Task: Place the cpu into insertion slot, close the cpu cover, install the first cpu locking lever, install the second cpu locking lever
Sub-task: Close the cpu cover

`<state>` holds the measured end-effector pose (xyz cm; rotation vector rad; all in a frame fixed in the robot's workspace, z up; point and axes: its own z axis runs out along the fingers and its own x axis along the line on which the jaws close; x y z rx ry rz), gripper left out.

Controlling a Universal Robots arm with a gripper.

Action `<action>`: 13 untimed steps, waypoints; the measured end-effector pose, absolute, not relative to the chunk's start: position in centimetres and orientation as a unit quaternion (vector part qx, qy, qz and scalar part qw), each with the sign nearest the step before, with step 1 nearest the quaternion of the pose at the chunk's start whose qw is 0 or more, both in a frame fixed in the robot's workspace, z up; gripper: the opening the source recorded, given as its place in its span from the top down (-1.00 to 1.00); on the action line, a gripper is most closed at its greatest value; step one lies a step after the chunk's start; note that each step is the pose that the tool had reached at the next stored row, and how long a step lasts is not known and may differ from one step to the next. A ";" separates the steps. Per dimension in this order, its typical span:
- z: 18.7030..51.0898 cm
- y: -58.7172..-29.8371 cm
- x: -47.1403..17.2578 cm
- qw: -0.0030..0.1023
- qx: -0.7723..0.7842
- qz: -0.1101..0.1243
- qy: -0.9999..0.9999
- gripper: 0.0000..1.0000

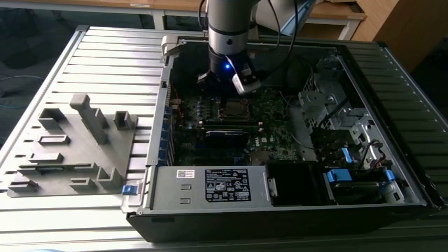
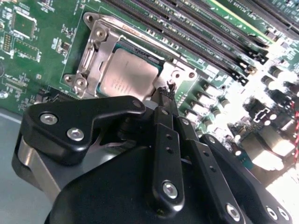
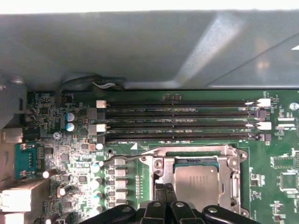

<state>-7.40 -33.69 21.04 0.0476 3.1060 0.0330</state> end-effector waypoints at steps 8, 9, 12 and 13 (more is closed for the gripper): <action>22.3 -33.7 -7.4 0.018 0.015 0.011 1.000 0.79; 22.3 -33.7 -7.4 0.018 0.015 0.011 1.000 0.79; 22.3 -33.7 -7.4 0.018 0.015 0.011 1.000 0.79; 22.4 -33.7 -7.4 0.018 0.015 0.011 1.000 0.79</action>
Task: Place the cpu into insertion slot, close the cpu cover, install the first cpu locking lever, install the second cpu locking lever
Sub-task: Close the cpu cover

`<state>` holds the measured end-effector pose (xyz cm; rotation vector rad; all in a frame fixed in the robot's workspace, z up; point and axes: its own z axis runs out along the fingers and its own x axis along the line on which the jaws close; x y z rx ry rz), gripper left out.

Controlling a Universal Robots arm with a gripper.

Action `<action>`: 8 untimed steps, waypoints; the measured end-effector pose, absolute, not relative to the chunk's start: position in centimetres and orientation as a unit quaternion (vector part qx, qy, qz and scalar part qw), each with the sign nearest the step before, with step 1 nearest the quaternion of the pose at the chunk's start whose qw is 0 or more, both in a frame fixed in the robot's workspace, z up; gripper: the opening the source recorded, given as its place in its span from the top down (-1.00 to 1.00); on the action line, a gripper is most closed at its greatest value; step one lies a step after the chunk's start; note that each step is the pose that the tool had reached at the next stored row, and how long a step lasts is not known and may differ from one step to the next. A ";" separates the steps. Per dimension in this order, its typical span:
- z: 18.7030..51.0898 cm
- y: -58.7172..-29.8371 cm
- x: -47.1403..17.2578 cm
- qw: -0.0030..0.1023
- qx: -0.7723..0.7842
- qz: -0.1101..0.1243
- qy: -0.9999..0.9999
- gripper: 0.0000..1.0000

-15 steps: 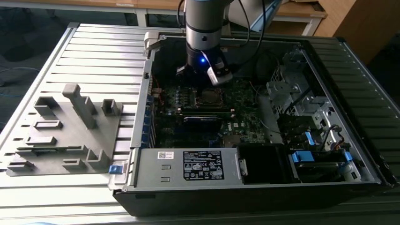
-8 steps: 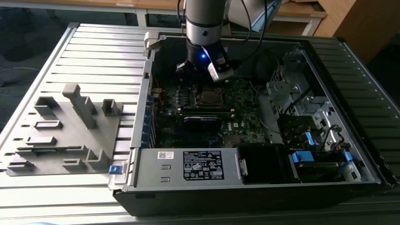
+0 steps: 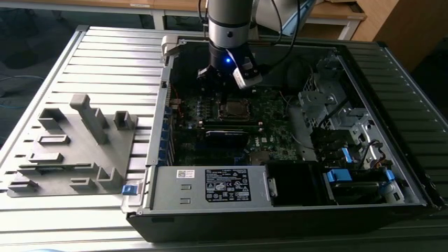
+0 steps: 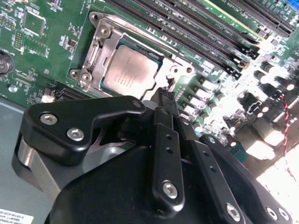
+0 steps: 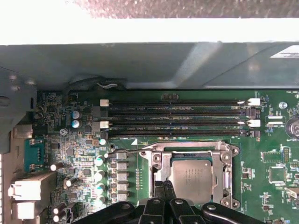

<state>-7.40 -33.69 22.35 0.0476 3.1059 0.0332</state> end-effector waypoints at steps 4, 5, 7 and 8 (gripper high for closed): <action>22.4 -33.7 -7.3 0.017 0.015 0.011 1.000 0.79; 22.4 -33.7 -7.2 0.017 0.015 0.011 1.000 0.79; 22.4 -33.7 -6.9 0.018 0.015 0.011 1.000 0.79; 22.4 -33.7 -6.7 0.018 0.015 0.011 1.000 0.79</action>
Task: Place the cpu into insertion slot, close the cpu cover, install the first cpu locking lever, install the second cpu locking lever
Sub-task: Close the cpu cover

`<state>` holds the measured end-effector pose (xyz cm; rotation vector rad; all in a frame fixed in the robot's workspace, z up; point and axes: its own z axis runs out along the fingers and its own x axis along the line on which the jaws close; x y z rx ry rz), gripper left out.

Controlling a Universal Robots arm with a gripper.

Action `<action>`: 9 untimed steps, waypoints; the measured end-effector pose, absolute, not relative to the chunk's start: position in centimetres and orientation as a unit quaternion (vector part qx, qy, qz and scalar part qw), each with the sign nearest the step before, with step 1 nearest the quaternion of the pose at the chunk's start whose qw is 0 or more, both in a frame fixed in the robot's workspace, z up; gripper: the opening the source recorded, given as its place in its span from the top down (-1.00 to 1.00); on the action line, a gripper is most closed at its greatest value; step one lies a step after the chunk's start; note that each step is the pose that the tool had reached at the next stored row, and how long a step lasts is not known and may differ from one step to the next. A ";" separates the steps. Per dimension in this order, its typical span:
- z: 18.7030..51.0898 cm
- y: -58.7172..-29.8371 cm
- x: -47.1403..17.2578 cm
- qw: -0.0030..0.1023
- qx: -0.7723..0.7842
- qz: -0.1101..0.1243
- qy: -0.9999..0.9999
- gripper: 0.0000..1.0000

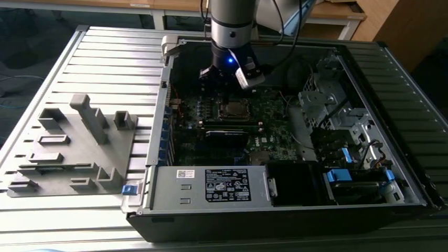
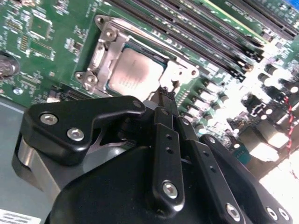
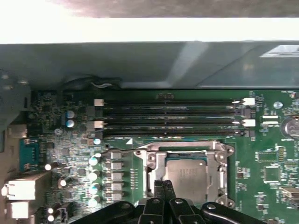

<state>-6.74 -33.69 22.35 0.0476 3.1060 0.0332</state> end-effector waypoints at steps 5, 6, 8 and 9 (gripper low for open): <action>22.4 -33.7 -5.7 0.018 0.015 0.011 1.000 0.79; 22.4 -33.7 -5.5 0.018 0.015 0.011 1.000 0.79; 22.3 -33.7 -5.1 0.018 0.015 0.011 1.000 0.79; 22.3 -33.7 -4.9 0.018 0.015 0.011 1.000 0.79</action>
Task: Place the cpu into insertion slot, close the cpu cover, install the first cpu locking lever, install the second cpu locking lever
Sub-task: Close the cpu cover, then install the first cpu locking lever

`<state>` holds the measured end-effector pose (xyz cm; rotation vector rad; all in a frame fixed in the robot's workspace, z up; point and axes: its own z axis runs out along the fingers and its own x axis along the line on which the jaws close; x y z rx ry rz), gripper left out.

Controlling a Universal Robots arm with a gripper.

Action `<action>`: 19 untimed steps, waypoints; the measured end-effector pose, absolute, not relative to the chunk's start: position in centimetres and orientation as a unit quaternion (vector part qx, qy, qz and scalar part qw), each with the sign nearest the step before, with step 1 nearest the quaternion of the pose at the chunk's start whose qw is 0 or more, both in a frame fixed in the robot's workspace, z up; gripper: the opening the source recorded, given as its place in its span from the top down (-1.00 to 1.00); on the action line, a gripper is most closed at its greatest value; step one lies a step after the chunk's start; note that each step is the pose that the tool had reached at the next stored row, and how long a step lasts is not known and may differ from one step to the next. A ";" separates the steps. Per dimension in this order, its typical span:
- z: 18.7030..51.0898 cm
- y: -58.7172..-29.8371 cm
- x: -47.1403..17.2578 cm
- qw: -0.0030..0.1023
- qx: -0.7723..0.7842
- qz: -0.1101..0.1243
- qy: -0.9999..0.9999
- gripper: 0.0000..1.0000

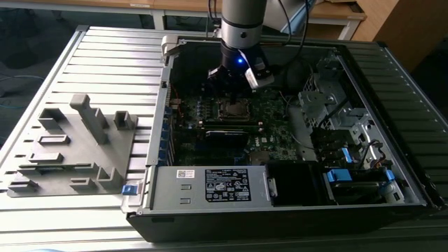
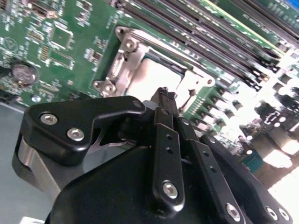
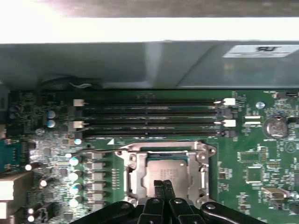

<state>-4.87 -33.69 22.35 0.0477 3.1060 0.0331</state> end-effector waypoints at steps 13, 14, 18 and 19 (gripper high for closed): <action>22.7 -33.7 -4.4 0.018 0.015 0.011 1.000 0.79; 22.7 -33.7 -4.4 0.018 0.015 0.011 1.000 0.79; 23.2 -33.7 -4.4 0.018 0.015 0.011 1.000 0.79; 23.2 -33.7 -4.4 0.018 0.015 0.011 1.000 0.79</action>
